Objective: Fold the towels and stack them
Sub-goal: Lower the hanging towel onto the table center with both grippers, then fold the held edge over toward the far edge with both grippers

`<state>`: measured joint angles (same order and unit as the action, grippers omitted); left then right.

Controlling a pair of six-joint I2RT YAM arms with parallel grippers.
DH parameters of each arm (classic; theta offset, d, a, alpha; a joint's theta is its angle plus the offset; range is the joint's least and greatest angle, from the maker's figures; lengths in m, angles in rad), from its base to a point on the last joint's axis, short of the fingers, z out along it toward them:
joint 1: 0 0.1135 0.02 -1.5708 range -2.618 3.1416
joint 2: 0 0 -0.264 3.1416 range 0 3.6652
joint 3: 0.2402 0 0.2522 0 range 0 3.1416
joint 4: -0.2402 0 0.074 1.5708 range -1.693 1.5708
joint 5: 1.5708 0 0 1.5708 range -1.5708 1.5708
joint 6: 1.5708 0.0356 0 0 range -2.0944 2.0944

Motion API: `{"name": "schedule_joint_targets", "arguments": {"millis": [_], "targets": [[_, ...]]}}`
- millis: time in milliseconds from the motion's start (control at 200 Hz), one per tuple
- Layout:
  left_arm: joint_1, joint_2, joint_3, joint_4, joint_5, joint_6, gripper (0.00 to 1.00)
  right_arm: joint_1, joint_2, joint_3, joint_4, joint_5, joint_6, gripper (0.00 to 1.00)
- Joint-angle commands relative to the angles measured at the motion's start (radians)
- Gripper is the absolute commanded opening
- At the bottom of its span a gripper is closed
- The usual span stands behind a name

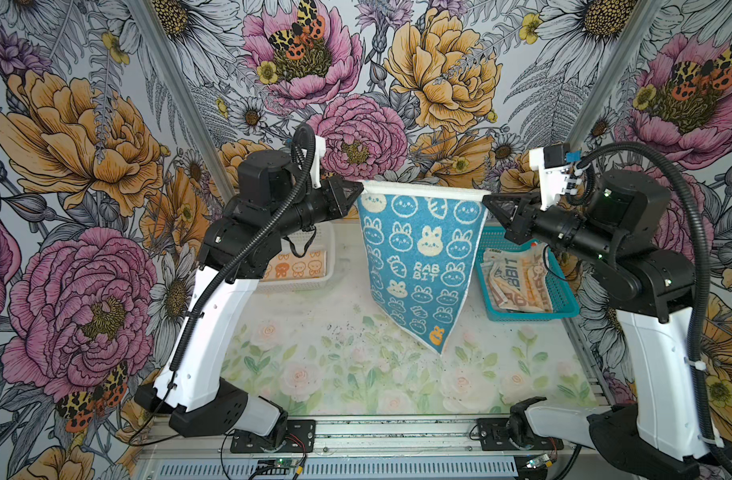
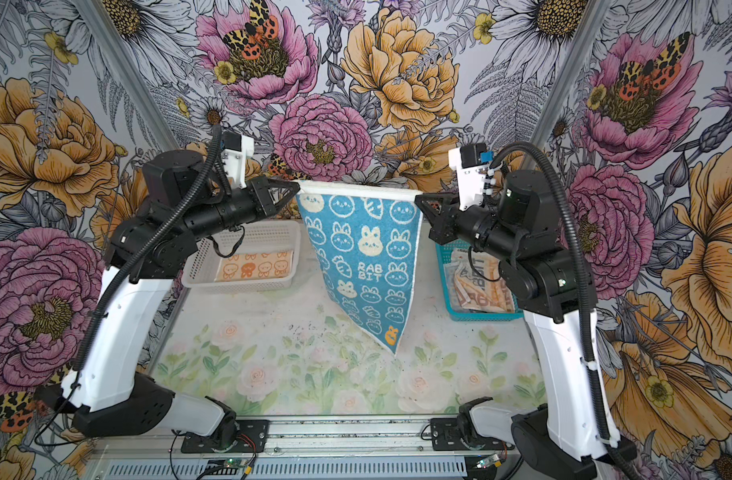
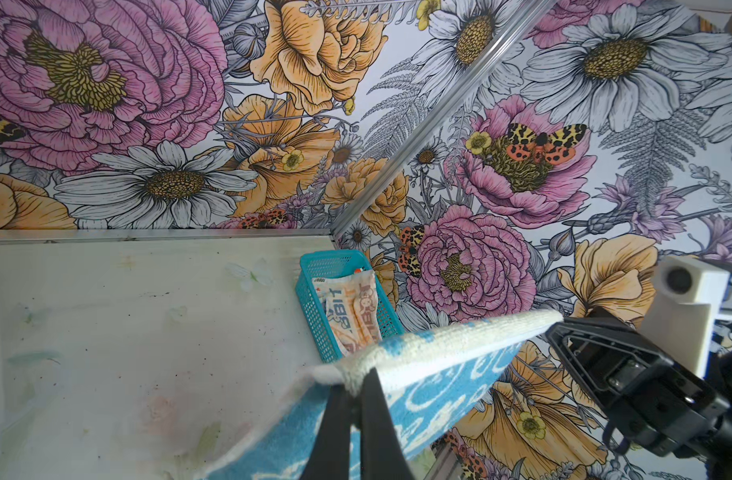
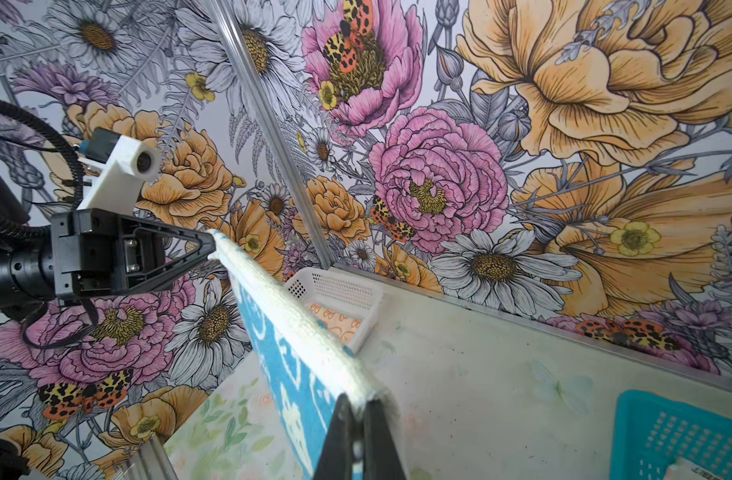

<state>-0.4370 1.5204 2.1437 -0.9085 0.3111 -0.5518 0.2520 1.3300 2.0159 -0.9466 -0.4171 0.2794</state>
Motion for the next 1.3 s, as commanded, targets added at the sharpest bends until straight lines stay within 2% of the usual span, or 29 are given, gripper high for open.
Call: {"name": "schedule_joint_targets", "arguments": {"millis": [0, 160, 330, 390, 470, 555, 635, 741, 806, 1061, 1181, 1296], "targets": [[0.090, 0.166, 0.026, -0.018, -0.007, 0.015, 0.00, -0.061, 0.166, 0.008, -0.026, 0.074, 0.018, 0.00], [0.145, 0.484, 0.151, -0.019, 0.026, 0.048, 0.00, -0.096, 0.450, 0.114, -0.017, 0.101, 0.007, 0.00], [0.195, 0.818, 0.412, -0.021, 0.109, 0.032, 0.00, -0.120, 0.743, 0.312, -0.001, 0.087, 0.012, 0.00], [0.208, 0.896, 0.487, -0.023, 0.121, 0.019, 0.00, -0.137, 0.835, 0.391, 0.000, 0.046, 0.026, 0.00], [0.218, 0.938, 0.510, -0.021, 0.106, 0.019, 0.00, -0.152, 0.928, 0.475, -0.002, 0.008, 0.044, 0.00], [0.218, 0.933, 0.477, -0.021, 0.079, 0.042, 0.00, -0.155, 0.969, 0.490, -0.003, -0.020, 0.046, 0.00], [0.215, 0.909, 0.418, -0.022, 0.078, 0.055, 0.00, -0.154, 0.962, 0.426, 0.000, -0.030, 0.044, 0.00], [0.191, 0.845, 0.307, -0.022, 0.033, 0.096, 0.00, -0.146, 0.909, 0.274, 0.013, -0.001, 0.027, 0.00], [0.169, 0.799, 0.232, -0.023, -0.008, 0.125, 0.00, -0.144, 0.845, 0.124, 0.064, 0.010, 0.031, 0.00], [0.099, 0.620, -0.100, -0.021, -0.115, 0.164, 0.00, -0.135, 0.624, -0.367, 0.240, -0.010, 0.081, 0.00], [0.086, 0.536, -0.242, -0.002, -0.156, 0.165, 0.00, -0.131, 0.540, -0.521, 0.276, 0.001, 0.086, 0.00], [0.103, 0.484, -0.320, 0.017, -0.158, 0.158, 0.00, -0.133, 0.470, -0.557, 0.271, 0.031, 0.077, 0.00]]}}
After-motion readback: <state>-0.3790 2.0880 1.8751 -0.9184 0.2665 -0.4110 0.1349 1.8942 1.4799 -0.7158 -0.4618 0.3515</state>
